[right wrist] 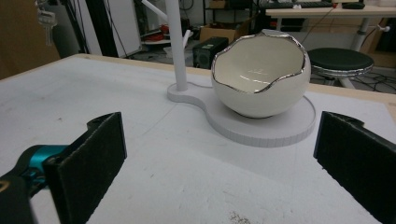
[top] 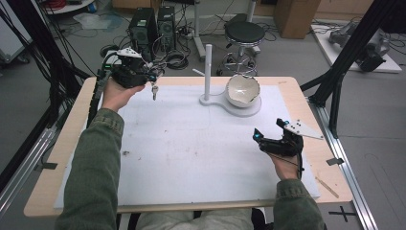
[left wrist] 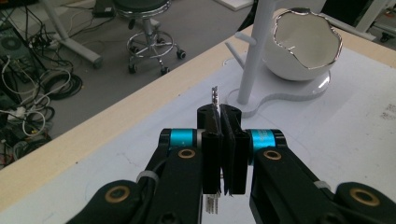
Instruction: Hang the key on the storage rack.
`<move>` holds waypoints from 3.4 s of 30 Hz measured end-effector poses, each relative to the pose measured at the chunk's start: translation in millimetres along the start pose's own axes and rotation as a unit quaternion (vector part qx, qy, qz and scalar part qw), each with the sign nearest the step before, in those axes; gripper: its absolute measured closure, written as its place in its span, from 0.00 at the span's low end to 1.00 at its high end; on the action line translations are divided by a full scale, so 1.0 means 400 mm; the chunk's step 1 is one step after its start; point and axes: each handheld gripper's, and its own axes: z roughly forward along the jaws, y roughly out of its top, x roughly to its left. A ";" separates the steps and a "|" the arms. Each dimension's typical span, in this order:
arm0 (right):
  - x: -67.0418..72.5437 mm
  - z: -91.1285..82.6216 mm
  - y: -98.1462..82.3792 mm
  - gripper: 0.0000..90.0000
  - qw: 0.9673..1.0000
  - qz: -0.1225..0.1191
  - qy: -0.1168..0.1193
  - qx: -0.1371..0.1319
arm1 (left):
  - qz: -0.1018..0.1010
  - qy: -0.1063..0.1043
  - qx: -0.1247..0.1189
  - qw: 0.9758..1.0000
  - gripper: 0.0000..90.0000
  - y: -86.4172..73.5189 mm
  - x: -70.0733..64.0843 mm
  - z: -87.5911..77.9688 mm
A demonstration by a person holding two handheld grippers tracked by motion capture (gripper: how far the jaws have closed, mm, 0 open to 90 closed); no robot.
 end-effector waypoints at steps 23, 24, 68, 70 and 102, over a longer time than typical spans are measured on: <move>-0.003 -0.003 0.000 0.02 1.000 0.007 -0.002 -0.002 | 0.024 -0.022 -0.043 0.999 0.97 0.111 -0.067 -0.036; -0.003 -0.004 0.000 0.02 1.000 0.008 -0.002 -0.002 | 0.025 -0.021 -0.042 0.999 0.97 0.115 -0.068 -0.036; -0.004 -0.009 -0.003 0.02 1.000 0.005 -0.002 0.001 | 0.069 -0.077 -0.061 0.993 0.97 0.252 -0.198 0.071; -0.004 -0.008 -0.003 0.02 1.000 0.003 -0.002 0.001 | 0.068 -0.076 -0.060 0.993 0.97 0.254 -0.199 0.080; -0.014 -0.018 -0.007 0.02 1.000 0.011 -0.005 0.004 | 0.039 -0.053 -0.049 0.997 0.97 0.249 -0.187 0.199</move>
